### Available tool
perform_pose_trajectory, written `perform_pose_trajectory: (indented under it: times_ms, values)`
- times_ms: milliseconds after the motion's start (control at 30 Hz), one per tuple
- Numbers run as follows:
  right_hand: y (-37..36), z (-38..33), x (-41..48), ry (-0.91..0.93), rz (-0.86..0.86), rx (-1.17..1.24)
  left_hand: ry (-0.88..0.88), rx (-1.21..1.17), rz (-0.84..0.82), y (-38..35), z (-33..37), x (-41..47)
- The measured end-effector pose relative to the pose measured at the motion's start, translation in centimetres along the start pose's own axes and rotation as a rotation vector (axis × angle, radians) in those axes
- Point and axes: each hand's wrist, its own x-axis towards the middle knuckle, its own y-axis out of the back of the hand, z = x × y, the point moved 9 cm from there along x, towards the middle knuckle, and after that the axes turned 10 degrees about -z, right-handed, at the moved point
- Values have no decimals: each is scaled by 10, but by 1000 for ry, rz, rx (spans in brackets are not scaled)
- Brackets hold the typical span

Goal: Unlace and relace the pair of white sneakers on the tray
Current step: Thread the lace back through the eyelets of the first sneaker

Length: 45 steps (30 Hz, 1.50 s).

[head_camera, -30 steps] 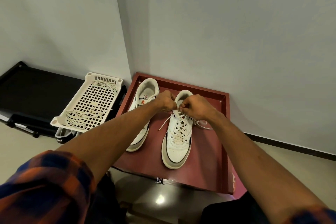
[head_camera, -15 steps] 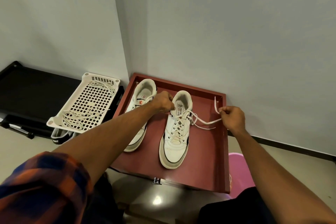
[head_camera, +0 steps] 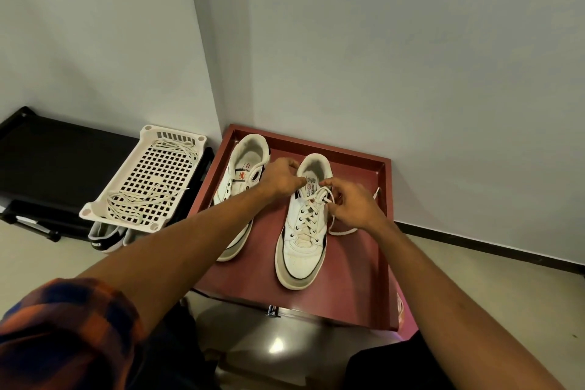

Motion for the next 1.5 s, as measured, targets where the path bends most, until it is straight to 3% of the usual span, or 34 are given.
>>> perform_pose_trajectory:
  times_ms: [100,200,367,533,633,833,1033,1200,1400,1500]
  values:
    - [12,5,1,-3,30,6,-77,83,41,1,11,-6]
    - [58,4,5,-8,205,-39,-104,142,5,-7,21,-7]
    - [95,-23,27,-8,375,157,-36,91,5,-8,12,-5]
    - [66,-34,35,-40,241,79,-61,35,2,-6,13,-11]
    - [36,-25,21,-87,154,5,-172,116,-5,-8,24,-20]
    - [13,-17,-30,42,447,106,-397,364,-74,-18,41,-37]
    - [0,-28,-33,135,451,-85,-397,516,-87,-25,50,-40]
    - [-7,-39,-24,208,365,-247,-327,361,-50,-22,39,-35]
    - [-17,-28,-20,132,121,-79,-294,298,-21,-23,36,-32]
    - [-13,-21,-24,99,171,-65,-277,294,-41,-24,36,-29]
